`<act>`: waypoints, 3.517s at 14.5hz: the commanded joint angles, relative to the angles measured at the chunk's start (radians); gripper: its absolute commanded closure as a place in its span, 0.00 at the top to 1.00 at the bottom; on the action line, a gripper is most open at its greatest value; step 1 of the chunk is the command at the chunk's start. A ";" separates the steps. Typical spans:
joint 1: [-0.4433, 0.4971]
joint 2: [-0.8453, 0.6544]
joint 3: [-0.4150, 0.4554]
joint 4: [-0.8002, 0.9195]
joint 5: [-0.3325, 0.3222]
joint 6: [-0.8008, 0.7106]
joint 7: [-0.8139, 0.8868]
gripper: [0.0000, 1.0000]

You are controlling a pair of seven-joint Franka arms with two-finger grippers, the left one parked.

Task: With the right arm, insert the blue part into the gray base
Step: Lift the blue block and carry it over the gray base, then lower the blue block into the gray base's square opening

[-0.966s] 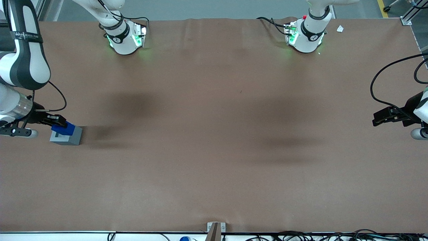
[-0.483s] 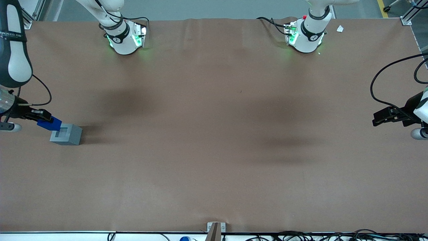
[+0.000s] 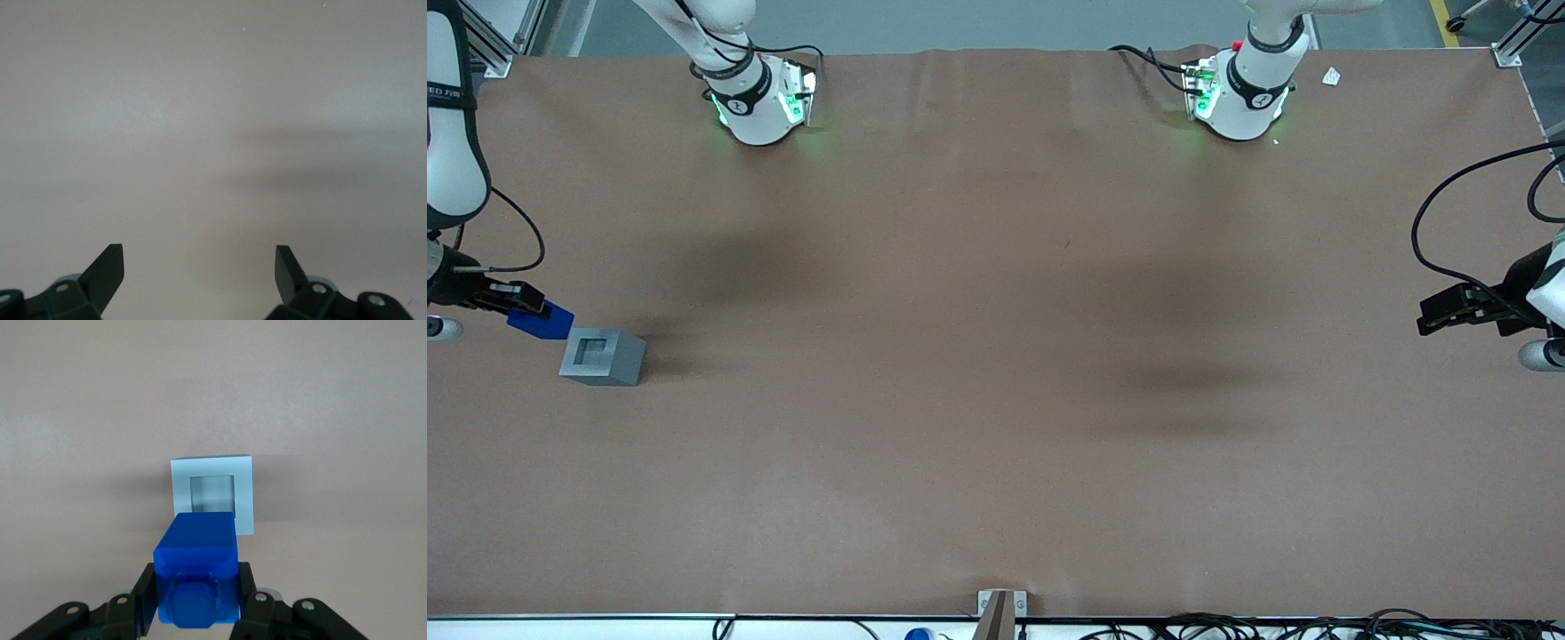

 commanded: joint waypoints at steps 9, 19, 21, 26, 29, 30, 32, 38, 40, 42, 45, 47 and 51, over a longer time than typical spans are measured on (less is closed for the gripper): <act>-0.015 0.068 0.016 -0.005 0.004 0.086 -0.016 0.01; -0.017 0.111 0.019 -0.002 0.006 0.151 -0.021 0.01; -0.017 0.118 0.021 -0.002 0.007 0.152 -0.019 0.01; -0.012 0.135 0.022 -0.005 0.027 0.174 -0.022 0.01; -0.012 0.141 0.021 -0.007 0.029 0.174 -0.024 0.01; -0.013 0.144 0.021 -0.007 0.029 0.174 -0.024 0.01; -0.017 0.147 0.021 -0.007 0.029 0.177 -0.024 0.01; -0.023 0.155 0.021 -0.010 0.029 0.178 -0.025 0.01; -0.023 0.155 0.021 -0.010 0.030 0.178 -0.025 0.01; -0.024 0.157 0.021 -0.011 0.030 0.178 -0.025 0.01; -0.030 0.158 0.021 -0.014 0.030 0.178 -0.039 0.01; -0.038 0.160 0.021 -0.016 0.030 0.178 -0.045 0.01; -0.035 0.160 0.021 -0.017 0.035 0.177 -0.045 0.01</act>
